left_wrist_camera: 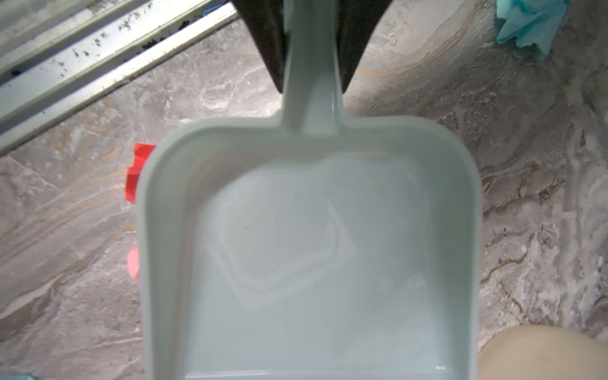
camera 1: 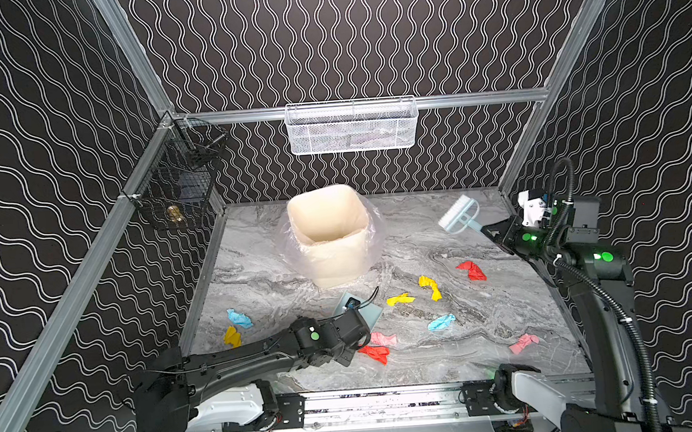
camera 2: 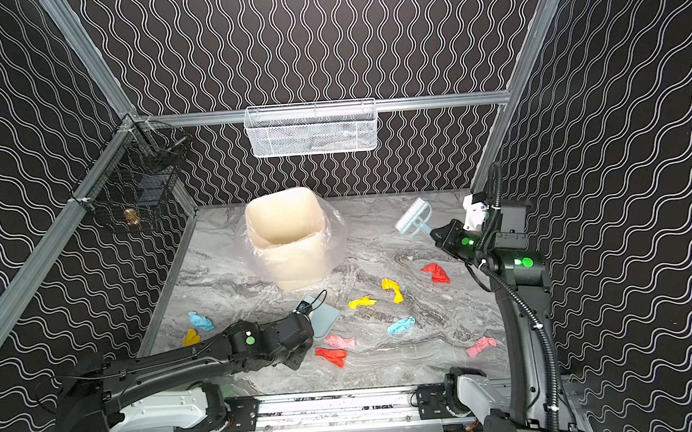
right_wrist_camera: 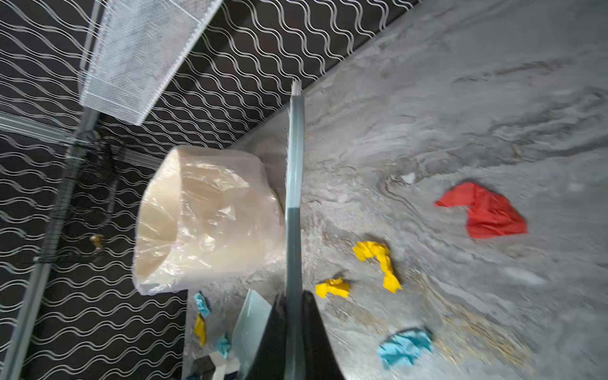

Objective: Sweep away the paper scraps from the table
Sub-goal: 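Lift the dustpan with the left gripper while the right lowers the brush, then set the dustpan beside the light blue scrap while the right brings the brush behind it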

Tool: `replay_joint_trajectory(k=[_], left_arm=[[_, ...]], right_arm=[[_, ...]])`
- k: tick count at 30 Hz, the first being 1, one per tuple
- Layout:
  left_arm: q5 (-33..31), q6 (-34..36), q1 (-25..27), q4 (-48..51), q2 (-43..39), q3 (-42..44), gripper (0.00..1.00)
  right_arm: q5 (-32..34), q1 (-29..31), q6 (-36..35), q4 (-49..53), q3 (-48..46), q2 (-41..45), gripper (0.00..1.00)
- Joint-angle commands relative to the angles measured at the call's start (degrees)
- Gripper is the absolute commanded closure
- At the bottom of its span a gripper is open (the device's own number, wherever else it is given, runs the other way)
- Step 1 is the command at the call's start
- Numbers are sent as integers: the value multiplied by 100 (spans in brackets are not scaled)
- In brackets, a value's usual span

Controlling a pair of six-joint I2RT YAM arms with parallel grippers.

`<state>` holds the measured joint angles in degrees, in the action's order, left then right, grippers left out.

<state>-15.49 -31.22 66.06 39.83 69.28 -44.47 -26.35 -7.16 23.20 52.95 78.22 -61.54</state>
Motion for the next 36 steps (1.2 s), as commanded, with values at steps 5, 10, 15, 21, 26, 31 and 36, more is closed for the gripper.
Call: replay_joint_trajectory(k=[5, 10, 15, 21, 26, 31, 36], left_arm=[[425, 1302, 137, 280, 463, -687, 90], [757, 1874, 227, 279, 1030, -1167, 90], [974, 2241, 275, 283, 1453, -1501, 90], [1291, 2648, 277, 341, 1851, -1831, 90], [1405, 2963, 270, 605, 2156, -2124, 90], [1452, 3056, 276, 776, 2389, -2334, 91], [1501, 3021, 276, 973, 2703, -2641, 91]], right_arm=[[1180, 4, -954, 2173, 384, -228, 100], [1741, 11, -1054, 2704, 168, -206, 100], [1944, 34, -1018, 2948, 39, -237, 100], [2223, 333, -917, 3012, -155, -235, 100], [2634, 1205, -589, 3086, -245, -469, 100], [2820, 1726, -473, 3110, -245, -729, 100], [2898, 2007, -490, 3116, -313, -907, 100]])
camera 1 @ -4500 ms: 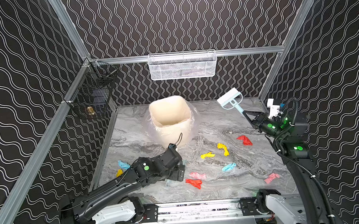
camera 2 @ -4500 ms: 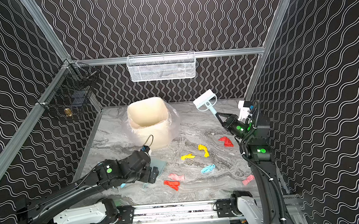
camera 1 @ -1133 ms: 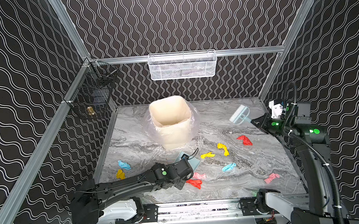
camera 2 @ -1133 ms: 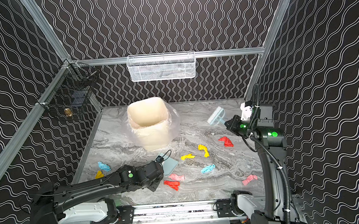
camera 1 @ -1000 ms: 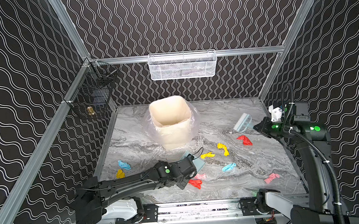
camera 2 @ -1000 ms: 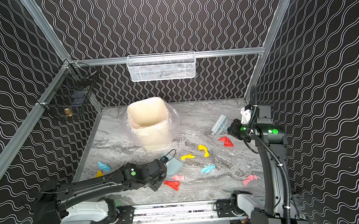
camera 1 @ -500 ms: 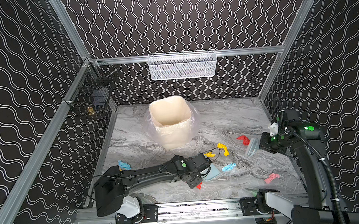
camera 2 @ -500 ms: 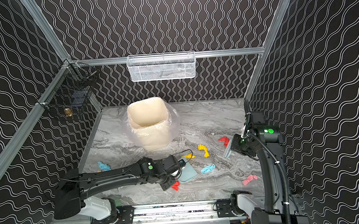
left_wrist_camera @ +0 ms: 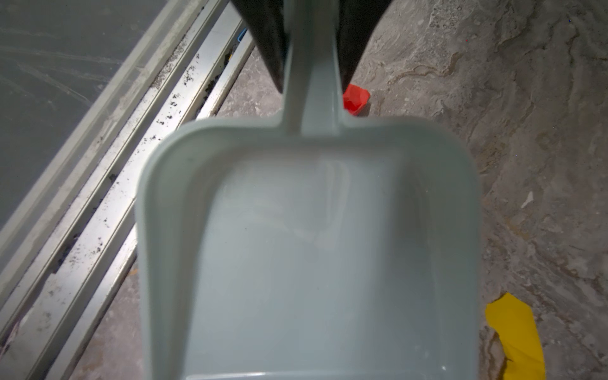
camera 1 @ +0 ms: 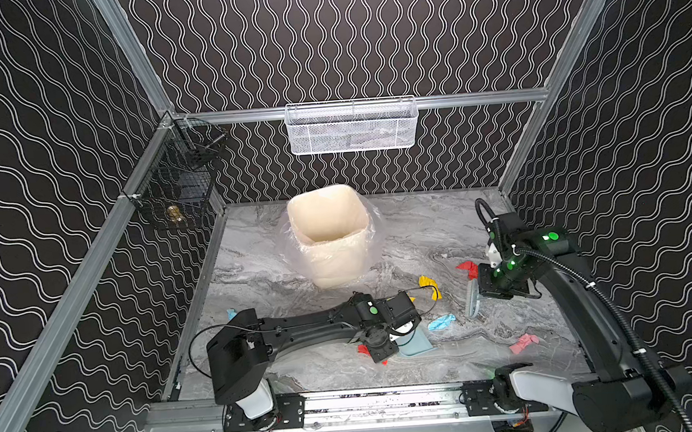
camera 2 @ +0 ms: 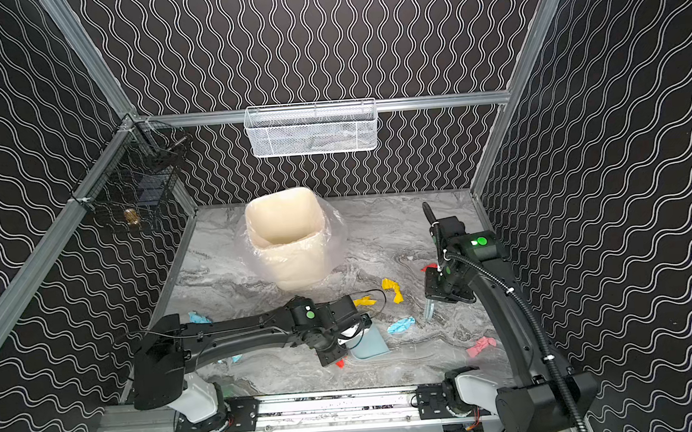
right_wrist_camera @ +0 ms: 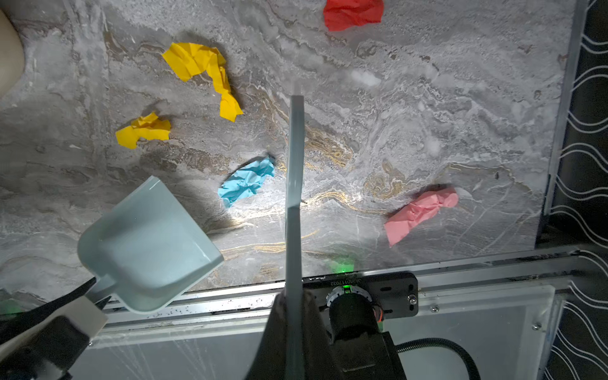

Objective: Sweep away the paper scraps from the table
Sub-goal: 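Set the dustpan beside the light blue scrap while the right brings the brush behind it, then sweep the light blue scrap into the dustpan with the right-held brush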

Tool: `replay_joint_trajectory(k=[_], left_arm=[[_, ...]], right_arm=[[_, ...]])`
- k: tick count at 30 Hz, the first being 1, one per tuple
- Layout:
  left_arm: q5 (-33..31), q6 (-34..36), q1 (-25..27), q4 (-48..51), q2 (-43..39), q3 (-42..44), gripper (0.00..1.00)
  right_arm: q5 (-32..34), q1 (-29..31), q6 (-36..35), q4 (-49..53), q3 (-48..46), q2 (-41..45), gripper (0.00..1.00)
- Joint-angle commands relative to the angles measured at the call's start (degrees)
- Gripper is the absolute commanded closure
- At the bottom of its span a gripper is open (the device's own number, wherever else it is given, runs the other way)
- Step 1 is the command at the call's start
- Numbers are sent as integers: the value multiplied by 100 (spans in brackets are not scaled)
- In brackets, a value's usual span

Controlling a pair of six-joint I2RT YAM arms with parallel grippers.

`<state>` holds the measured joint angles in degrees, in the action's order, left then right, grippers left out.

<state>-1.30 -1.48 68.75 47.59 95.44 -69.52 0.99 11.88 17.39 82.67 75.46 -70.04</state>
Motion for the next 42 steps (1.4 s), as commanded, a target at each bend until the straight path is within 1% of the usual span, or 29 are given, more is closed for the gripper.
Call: replay_joint_trajectory(k=[1, 6, 11, 20, 31, 37, 38, 42], left_arm=[[94, 25, 7, 222, 137, -201, 91], [65, 7, 6, 350, 378, -436, 91], [8, 35, 4, 431, 551, -575, 91], [-20, 27, 7, 455, 777, -738, 92], [-2, 7, -1, 444, 858, -748, 92], [-26, 56, -9, 392, 875, -695, 92], [-32, 68, -11, 387, 879, -695, 92], [-37, 68, -28, 367, 869, -705, 92]], right_arm=[[194, 166, 108, 144, -53, -87, 100], [236, 390, 95, 97, -128, -223, 100], [105, 562, 55, 76, -143, -391, 100], [41, 794, 41, 5, -313, -421, 100], [-46, 1103, 53, 17, -311, -554, 100], [-322, 1282, 131, -29, -236, -673, 100], [-276, 1456, 219, -32, -190, -670, 100], [7, 1493, 422, 76, 130, -598, 100]])
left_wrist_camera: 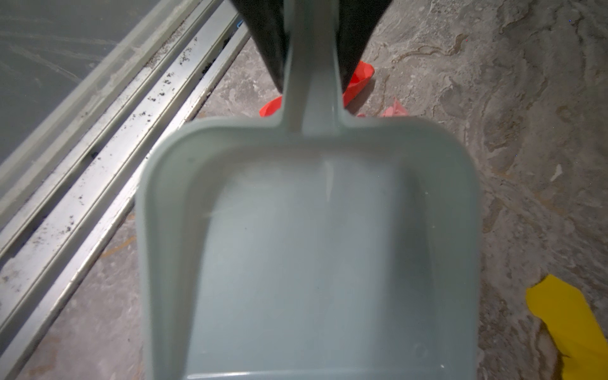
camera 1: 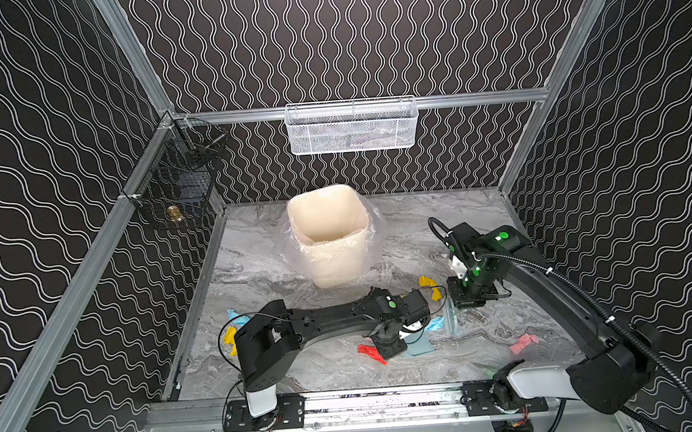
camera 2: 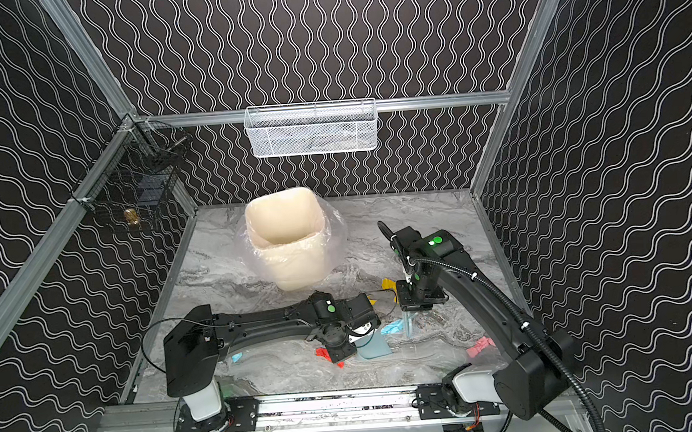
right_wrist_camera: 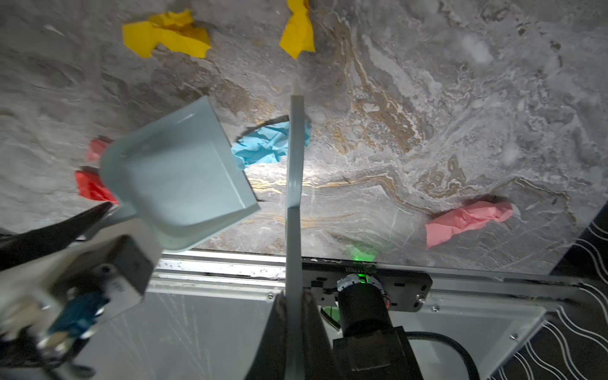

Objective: Sweep away the paper scraps from the table
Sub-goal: 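Sweep the light blue scrap into the dustpan with the right-held brush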

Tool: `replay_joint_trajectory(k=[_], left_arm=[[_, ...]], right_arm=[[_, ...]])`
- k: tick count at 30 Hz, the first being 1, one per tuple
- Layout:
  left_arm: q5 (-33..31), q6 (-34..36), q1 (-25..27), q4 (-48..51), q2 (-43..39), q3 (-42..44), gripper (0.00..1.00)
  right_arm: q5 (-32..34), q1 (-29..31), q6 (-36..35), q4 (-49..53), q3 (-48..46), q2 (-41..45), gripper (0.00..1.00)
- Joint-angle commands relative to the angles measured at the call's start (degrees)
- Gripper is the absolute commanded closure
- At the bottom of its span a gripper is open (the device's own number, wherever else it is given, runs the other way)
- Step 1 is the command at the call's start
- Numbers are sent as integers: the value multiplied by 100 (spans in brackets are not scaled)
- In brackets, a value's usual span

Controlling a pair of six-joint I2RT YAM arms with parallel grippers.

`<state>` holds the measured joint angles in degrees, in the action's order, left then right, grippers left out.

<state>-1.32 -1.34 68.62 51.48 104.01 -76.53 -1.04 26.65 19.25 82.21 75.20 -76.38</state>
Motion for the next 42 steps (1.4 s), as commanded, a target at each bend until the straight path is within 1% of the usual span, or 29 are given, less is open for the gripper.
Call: replay_joint_trajectory(k=[1, 6, 12, 22, 26, 33, 38, 40, 42], left_arm=[[-35, 63, -15, -29, 11, 2, 92], [-22, 101, -40, -64, 32, 24, 92], [-34, 172, -67, -86, 57, 11, 92], [-47, 344, -199, -157, 125, 6, 92], [-44, 393, -243, -245, 144, 15, 92], [-18, 508, -289, -386, 232, 42, 93], [-8, 496, -314, -553, 199, 136, 93], [-28, 469, -314, -681, 156, 216, 94], [-54, 414, -314, -829, 73, 331, 95]], right_arm=[[278, 15, 262, 180, 211, 37, 100], [592, 6, 353, 220, -66, 106, 100], [554, 11, 276, 209, -194, -54, 100], [128, 50, -28, -114, -336, -293, 100], [-176, 217, -122, -282, -418, -273, 100], [-626, 668, -219, -451, -289, -373, 100], [-994, 745, -211, -545, -199, -334, 100], [-1077, 745, -162, -560, -218, -296, 100], [-929, 724, -94, -500, -242, -268, 100]])
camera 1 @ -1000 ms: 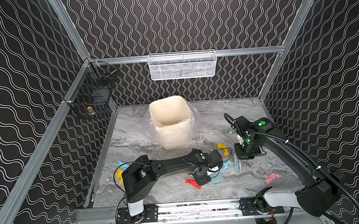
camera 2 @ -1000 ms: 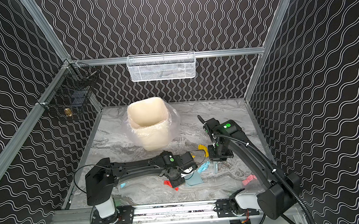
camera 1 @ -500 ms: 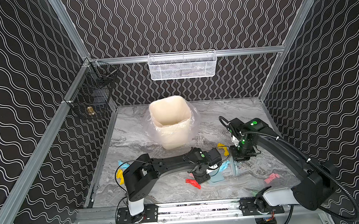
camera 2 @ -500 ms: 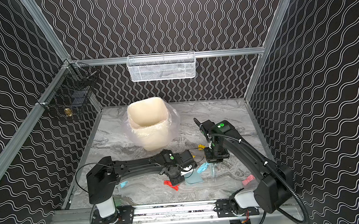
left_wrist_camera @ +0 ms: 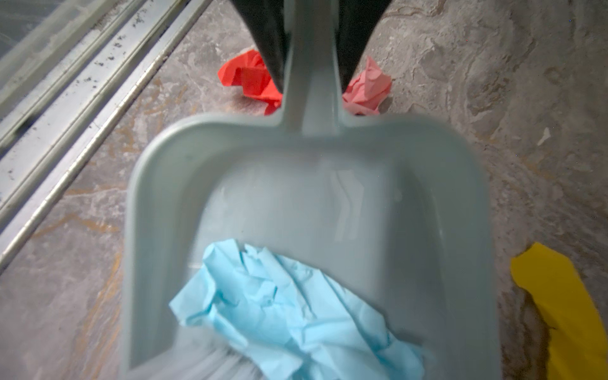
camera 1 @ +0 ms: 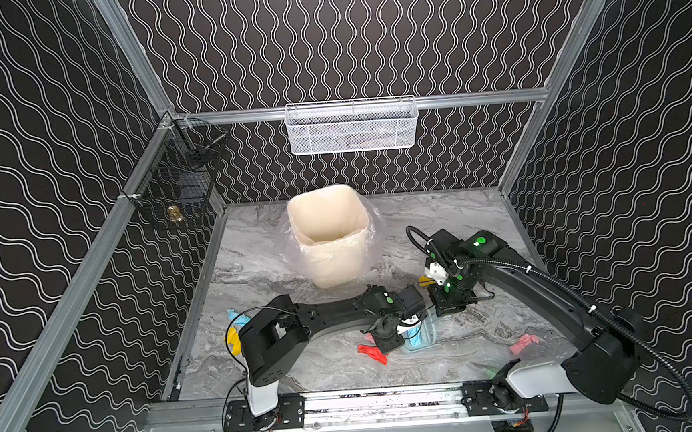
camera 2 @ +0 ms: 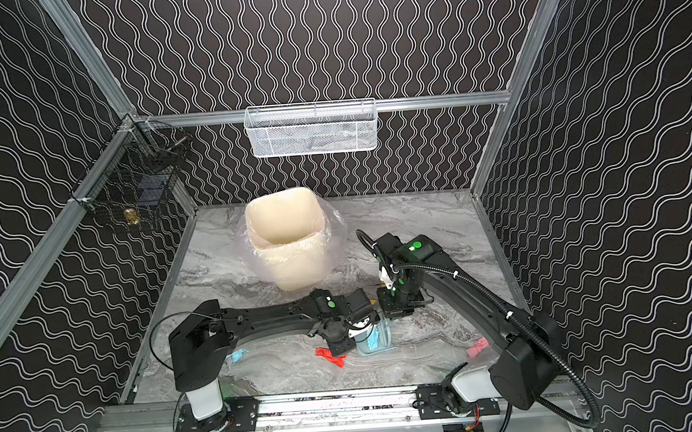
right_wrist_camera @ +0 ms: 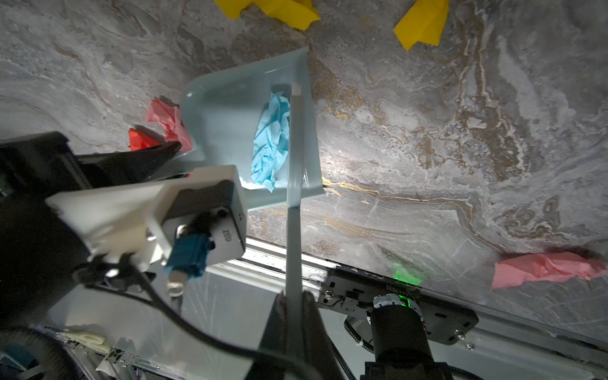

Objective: Sweep away the paper scraps from the table
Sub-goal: 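Sweep the light blue scrap into the dustpan with the right-held brush, then carry the dustpan to the beige bin with the left gripper while the right draws back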

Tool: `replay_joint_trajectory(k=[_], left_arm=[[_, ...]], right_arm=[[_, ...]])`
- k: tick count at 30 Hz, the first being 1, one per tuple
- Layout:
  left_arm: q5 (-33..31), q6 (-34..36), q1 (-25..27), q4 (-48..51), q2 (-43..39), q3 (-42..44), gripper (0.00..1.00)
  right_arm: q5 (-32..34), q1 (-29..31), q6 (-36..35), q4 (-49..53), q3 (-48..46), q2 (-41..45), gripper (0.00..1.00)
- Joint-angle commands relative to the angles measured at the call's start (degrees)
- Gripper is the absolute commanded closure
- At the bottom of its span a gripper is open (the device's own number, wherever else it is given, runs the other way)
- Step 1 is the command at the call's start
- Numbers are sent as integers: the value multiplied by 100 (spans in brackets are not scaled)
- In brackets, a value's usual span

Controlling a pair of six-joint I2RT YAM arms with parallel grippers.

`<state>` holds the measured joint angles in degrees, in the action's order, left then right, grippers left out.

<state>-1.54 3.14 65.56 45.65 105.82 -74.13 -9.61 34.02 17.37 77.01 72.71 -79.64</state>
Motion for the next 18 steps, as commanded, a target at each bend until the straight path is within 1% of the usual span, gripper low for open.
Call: replay_joint_trajectory(k=[1, 4, 11, 15, 18], left_arm=[[-54, -77, -12, -346, -178, 168, 95], [-62, -192, -17, -716, -433, 434, 96], [-211, -386, -26, -1369, -1045, 900, 96], [-340, -447, -30, -1497, -1328, 1000, 96], [-487, -509, -26, -1499, -1648, 1018, 97]], right_arm=[[27, -63, 113, 111, 7, 70, 100], [110, -334, 135, 228, 94, 214, 100], [39, -1472, -172, 524, 615, 634, 100], [38, -2010, -251, 559, 1011, 745, 100], [-69, -2350, -260, 424, 1138, 830, 100]])
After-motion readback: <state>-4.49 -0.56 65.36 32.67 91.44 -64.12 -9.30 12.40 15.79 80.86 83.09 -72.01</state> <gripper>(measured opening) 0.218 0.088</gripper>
